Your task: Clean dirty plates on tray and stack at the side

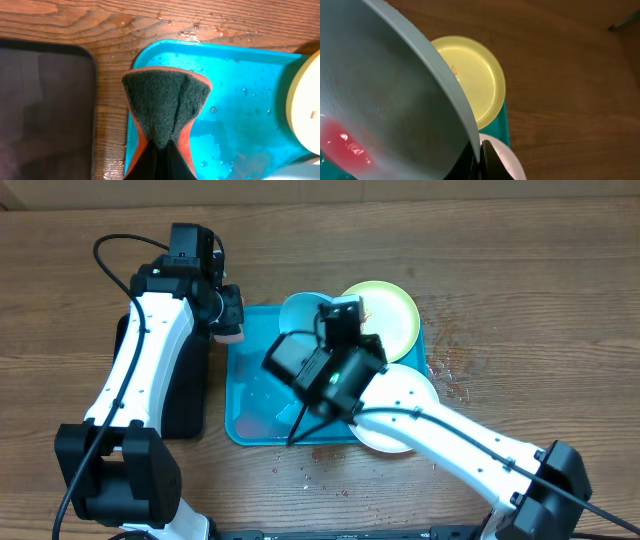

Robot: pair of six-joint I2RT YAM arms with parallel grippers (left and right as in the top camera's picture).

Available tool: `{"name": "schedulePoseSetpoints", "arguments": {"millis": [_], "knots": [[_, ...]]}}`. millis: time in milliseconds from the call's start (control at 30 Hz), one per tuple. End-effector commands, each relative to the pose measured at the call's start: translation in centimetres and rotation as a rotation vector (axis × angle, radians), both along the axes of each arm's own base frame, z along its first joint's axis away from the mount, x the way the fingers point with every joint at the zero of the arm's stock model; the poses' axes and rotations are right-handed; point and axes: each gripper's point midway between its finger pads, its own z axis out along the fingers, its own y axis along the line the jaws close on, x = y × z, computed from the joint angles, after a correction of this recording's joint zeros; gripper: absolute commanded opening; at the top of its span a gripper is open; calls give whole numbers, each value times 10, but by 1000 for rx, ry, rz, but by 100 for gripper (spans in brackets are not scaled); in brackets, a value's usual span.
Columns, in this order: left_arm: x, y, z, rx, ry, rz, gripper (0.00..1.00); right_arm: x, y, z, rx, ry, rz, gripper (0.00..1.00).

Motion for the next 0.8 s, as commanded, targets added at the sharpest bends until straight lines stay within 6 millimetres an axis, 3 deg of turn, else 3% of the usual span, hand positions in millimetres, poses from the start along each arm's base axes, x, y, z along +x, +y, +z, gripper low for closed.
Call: {"name": "schedulePoseSetpoints", "arguments": {"millis": [0,200,367,667,767], "knots": [[5,6,9,-19,-25,35,4,-1,2,56,-68,-269,-8,4],[5,6,9,-19,-21,37,4,-25,16,100,-186,-516,48,4],[2,7,8,-18,-11,37,4,-36,25,116,-219,-602,82,4],[1,7,7,-17,-3,37,4,-37,26,120,-226,-622,82,4],[0,7,7,-17,0,37,4,-36,26,111,-205,-576,83,4]]}}
